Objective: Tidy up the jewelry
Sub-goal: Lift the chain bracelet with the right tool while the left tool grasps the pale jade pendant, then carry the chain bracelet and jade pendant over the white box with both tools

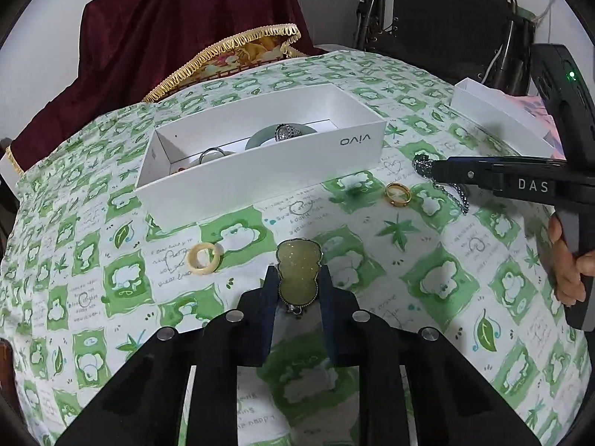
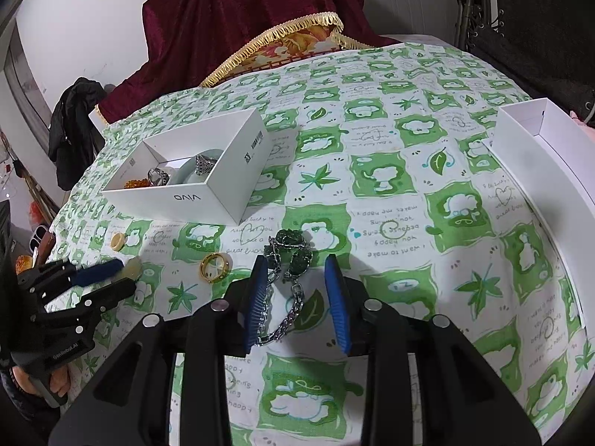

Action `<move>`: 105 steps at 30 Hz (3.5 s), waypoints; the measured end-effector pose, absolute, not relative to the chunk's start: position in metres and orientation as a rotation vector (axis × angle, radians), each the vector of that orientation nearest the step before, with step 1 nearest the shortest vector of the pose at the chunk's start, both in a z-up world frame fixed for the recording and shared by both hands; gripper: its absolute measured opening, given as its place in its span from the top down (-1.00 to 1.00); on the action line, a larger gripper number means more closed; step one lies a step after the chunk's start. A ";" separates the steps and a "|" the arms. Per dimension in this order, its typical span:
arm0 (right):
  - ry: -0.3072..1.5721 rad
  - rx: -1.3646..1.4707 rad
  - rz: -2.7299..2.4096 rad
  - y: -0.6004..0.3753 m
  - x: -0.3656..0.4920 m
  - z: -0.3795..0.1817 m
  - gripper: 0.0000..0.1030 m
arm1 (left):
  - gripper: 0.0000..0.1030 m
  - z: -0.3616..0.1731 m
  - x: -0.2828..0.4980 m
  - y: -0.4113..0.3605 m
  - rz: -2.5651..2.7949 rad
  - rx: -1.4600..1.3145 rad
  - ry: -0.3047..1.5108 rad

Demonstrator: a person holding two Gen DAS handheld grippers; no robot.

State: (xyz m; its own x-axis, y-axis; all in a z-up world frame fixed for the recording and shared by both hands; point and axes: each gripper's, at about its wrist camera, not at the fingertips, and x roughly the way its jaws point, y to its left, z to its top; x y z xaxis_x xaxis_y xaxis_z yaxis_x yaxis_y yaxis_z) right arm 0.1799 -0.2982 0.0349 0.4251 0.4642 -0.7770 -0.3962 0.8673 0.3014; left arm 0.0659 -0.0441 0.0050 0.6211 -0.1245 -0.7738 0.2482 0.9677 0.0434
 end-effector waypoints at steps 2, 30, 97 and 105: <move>0.995 0.078 0.536 -0.298 0.180 0.035 0.44 | 0.58 0.006 0.066 -0.039 -0.230 0.113 0.879; 0.984 0.156 0.584 -0.300 0.181 0.043 0.33 | 0.58 0.017 0.064 -0.032 -0.235 0.033 0.832; 0.723 0.196 0.787 -0.259 0.177 0.144 0.72 | 0.47 0.103 0.123 -0.005 -0.151 -0.044 0.703; 0.808 0.127 0.762 -0.210 0.214 0.119 0.72 | 0.47 0.069 0.163 -0.001 -0.112 -0.056 0.777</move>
